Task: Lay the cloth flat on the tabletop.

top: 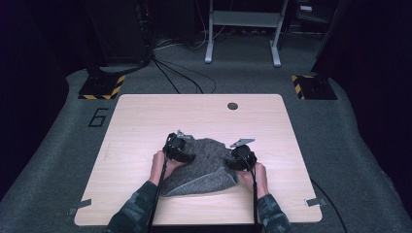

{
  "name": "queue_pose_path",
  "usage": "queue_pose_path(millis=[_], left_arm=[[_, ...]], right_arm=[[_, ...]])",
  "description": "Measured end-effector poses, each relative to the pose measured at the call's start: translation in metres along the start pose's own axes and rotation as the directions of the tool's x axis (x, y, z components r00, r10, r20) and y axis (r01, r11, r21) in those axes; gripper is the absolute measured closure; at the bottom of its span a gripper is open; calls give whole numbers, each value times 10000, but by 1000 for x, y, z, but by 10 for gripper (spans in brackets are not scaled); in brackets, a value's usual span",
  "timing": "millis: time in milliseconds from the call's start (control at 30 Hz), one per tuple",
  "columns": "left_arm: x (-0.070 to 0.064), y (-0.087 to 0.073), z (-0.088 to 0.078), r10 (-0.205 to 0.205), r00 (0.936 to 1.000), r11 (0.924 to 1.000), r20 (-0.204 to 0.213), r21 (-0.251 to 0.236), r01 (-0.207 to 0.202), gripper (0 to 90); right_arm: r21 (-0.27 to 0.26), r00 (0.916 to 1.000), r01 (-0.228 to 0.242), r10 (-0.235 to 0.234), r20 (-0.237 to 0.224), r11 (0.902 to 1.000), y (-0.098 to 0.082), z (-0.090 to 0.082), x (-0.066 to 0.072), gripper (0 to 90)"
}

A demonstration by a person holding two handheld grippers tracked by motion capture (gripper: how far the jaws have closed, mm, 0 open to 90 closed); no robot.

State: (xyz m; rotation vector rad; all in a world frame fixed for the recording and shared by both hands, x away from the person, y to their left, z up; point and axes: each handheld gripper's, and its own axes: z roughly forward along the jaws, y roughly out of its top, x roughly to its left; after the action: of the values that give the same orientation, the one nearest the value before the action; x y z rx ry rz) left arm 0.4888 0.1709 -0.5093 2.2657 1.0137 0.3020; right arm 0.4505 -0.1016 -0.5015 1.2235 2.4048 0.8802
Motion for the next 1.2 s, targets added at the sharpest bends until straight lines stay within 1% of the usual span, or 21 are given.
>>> queue_pose_path(millis=[200, 267, 433, 467, 533, 567, 600, 633, 667, 700, 733, 767, 800, 833, 867, 933, 1000, 1033, 1067, 1100, 1200], left_arm=[[-2, -11, -8, 80, 9998, 10000, -180, 39, -79, 327], [-4, -19, -13, 59, 9992, 10000, -384, -6, -59, 325], [-7, -28, -20, 36, 9993, 10000, -366, -71, -39, 322], [-6, -31, -22, -59, 9997, 10000, -226, -80, 57, 313], [-6, -32, -24, -125, 9998, 9999, -170, -32, 125, 299], [-2, -33, -29, -302, 9995, 9995, -54, -119, 301, 286], [1, -33, -32, -390, 9992, 9989, -57, -273, 389, 279], [4, -32, -35, -527, 9986, 9979, -51, -391, 524, 275], [4, -32, -35, -527, 9986, 9979, -51, -391, 524, 263], [11, -29, -39, -775, 9970, 9946, -52, -690, 769, 256], [11, -29, -39, -775, 9970, 9946, -52, -690, 769, 250], [16, -27, -41, -797, 9967, 9944, -145, -715, 784, 250], [22, -22, -42, -949, 9953, 9921, -186, -841, 930, 240], [25, -19, -41, -1019, 9944, 9909, -280, -913, 990, 240], [25, -19, -41, -1019, 9944, 9909, -280, -913, 990, 236], [33, -12, -38, -1117, 9934, 9898, -245, -912, 1091, 232], [39, -7, -34, -1090, 9938, 9907, -235, -848, 1066, 232], [41, -4, -32, -1131, 9932, 9901, -261, -868, 1104, 232], [43, -2, -29, -1106, 9933, 9908, -349, -827, 1074, 232], [46, 2, -24, -1103, 9935, 9915, -275, -718, 1081, 231], [48, 5, -20, -998, 9938, 9927, -494, -724, 961, 243]], right_arm=[[193, 9998, 184, -185, 9, 9996, 1, 9, -1, 524], [218, 9998, 172, -173, 22, 9996, 1, 9, -3, 508], [147, 9998, 205, -203, -79, 9997, 1, 10, -8, 482], [139, 9994, 301, -299, -164, 9994, 1, 11, -9, 445], [179, 9988, 392, -387, -304, 9991, 0, 11, -11, 389], [236, 9981, 399, -387, -480, 9989, 1, 10, -12, 351], [163, 9978, 420, -411, -518, 9990, 1, 8, -14, 322], [24, 9979, 346, -344, -553, 9994, 1, 6, -15, 299], [24, 9979, 346, -344, -553, 9994, 1, 6, -15, 299], [-230, 9972, 179, -196, -722, 9996, 3, -2, -21, 244], [-230, 9972, 179, -196, -722, 9996, 3, -2, -21, 244], [-375, 9977, 45, -70, -667, 9993, 4, -5, -24, 237], [-458, 9984, -141, 116, -555, 9989, 8, -11, -30, 216], [-515, 9986, -123, 96, -523, 9986, 10, -12, -33, 214], [-515, 9986, -123, 96, -523, 9986, 10, -12, -33, 214], [-495, 9989, -224, 203, -425, 9985, 15, -13, -39, 217], [-410, 9995, -230, 220, -244, 9989, 18, -10, -42, 223], [-317, 9991, -275, 265, -320, 9991, 20, -8, -45, 237], [-217, 9991, -332, 326, -258, 9992, 21, -5, -46, 248], [-34, 9988, -436, 435, -210, 9990, 23, 0, -49, 287], [58, 9986, -509, 509, -114, 9987, 24, 5, -51, 302]])
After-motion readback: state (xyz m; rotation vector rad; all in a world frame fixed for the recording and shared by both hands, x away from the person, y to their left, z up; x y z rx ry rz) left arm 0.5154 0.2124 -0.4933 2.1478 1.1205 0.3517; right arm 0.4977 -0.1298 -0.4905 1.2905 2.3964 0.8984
